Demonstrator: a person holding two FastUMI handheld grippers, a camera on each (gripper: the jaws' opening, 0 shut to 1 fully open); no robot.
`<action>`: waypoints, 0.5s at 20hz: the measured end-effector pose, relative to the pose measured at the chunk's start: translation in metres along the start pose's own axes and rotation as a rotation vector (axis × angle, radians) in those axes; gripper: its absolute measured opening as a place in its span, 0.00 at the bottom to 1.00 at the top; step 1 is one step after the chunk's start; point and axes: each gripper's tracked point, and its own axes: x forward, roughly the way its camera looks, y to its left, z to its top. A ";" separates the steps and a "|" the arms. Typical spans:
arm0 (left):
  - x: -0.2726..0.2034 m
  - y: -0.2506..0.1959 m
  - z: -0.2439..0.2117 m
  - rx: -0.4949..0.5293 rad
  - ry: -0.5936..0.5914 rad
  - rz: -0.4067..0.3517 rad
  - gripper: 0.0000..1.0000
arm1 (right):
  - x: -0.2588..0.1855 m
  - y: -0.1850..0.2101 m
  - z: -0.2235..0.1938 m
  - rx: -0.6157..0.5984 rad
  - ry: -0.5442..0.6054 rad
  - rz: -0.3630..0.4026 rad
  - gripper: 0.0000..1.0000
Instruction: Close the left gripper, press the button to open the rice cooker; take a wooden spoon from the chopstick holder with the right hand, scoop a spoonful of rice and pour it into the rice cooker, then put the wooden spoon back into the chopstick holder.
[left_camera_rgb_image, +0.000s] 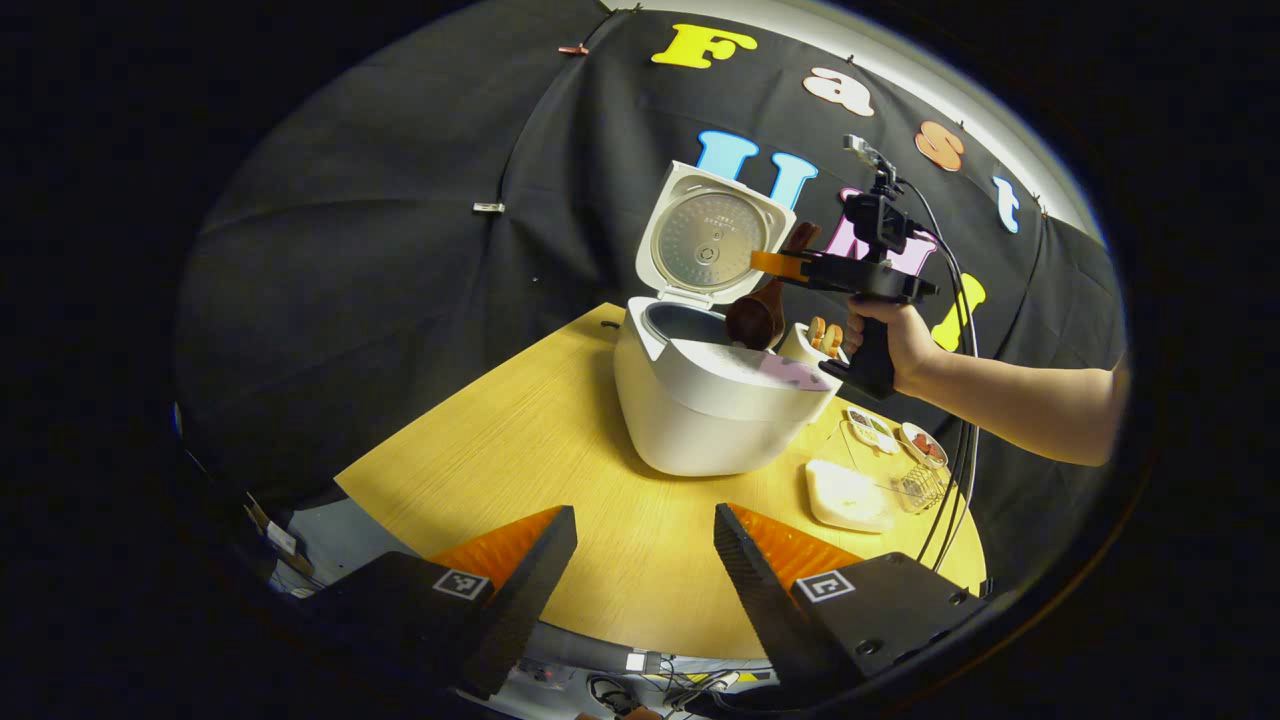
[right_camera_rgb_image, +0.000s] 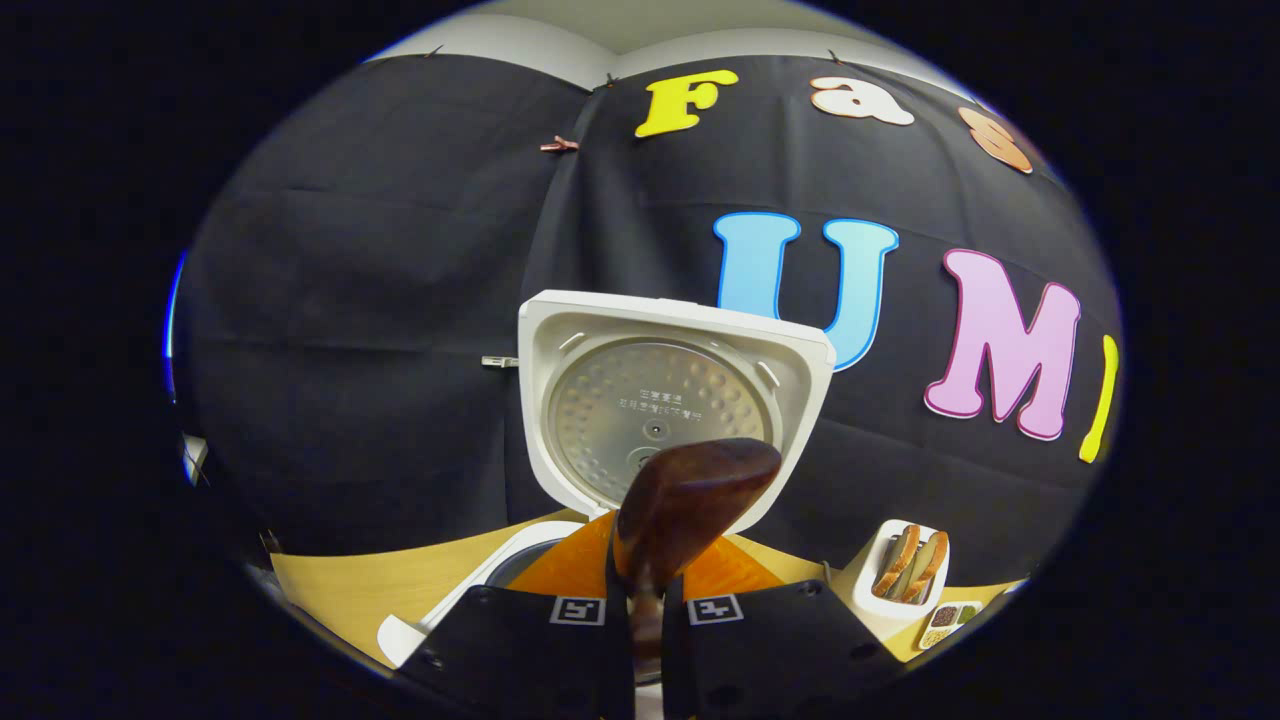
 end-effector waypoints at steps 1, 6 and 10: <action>0.001 -0.003 0.000 0.002 -0.004 -0.003 0.95 | -0.002 0.001 -0.001 0.002 0.005 0.004 0.15; -0.002 -0.018 0.004 0.027 -0.024 -0.023 0.96 | -0.018 -0.019 0.024 0.167 -0.028 -0.037 0.15; -0.002 -0.035 0.007 0.019 -0.034 -0.062 0.95 | -0.043 -0.057 0.049 0.343 -0.069 -0.117 0.15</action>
